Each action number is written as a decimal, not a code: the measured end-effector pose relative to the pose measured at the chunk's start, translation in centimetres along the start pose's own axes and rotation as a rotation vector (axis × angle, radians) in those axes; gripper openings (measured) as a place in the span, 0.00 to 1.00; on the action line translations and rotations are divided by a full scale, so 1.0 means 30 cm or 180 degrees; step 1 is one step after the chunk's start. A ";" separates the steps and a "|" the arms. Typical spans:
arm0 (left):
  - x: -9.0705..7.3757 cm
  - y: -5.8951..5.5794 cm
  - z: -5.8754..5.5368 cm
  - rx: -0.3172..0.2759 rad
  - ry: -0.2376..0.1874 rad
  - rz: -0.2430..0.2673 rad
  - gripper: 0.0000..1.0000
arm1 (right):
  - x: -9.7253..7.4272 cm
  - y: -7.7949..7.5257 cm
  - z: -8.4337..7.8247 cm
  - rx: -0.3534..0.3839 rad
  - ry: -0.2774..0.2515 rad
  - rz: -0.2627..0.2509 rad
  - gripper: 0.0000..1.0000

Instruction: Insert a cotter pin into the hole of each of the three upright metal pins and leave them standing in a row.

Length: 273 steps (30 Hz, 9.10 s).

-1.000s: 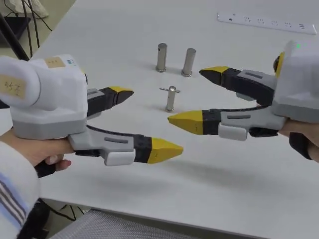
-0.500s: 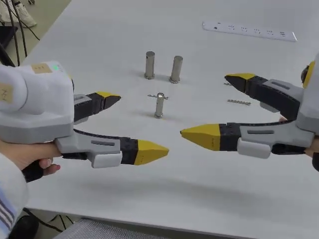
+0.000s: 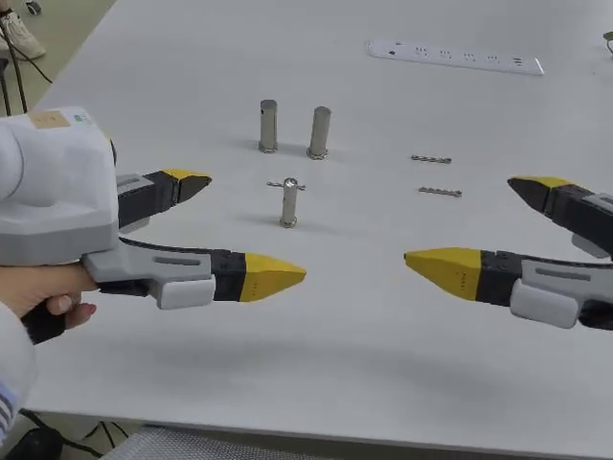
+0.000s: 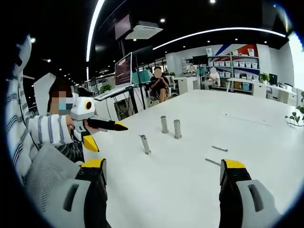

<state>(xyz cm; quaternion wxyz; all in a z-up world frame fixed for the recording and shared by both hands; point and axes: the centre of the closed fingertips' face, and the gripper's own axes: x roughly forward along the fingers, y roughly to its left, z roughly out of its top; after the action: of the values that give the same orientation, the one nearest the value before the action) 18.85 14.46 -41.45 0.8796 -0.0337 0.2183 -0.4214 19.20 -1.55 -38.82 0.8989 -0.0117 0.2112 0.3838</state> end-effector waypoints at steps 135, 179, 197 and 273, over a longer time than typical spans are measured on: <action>0.369 0.510 0.083 0.0217 0.0355 0.0782 0.09 | -0.083 -0.050 -0.188 0.0650 0.0301 -0.0373 0.94; 0.144 0.080 0.297 0.1023 0.0112 -0.0243 0.09 | -0.089 -0.006 -0.147 0.0483 0.0225 -0.0224 0.94; 0.204 -0.142 0.139 0.1147 0.0319 -0.0638 0.09 | -0.093 -0.007 -0.145 0.0546 0.0191 -0.0238 0.96; 0.348 -0.253 -0.131 0.1260 0.0620 -0.0932 0.09 | -0.111 -0.017 -0.179 0.0507 0.0311 -0.0282 0.93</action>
<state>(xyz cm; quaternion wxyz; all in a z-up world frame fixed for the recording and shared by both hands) 17.45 2.18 -46.88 0.7735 0.1484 0.2080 -0.5799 15.52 -5.17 -42.50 0.9016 0.0318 0.2839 0.3247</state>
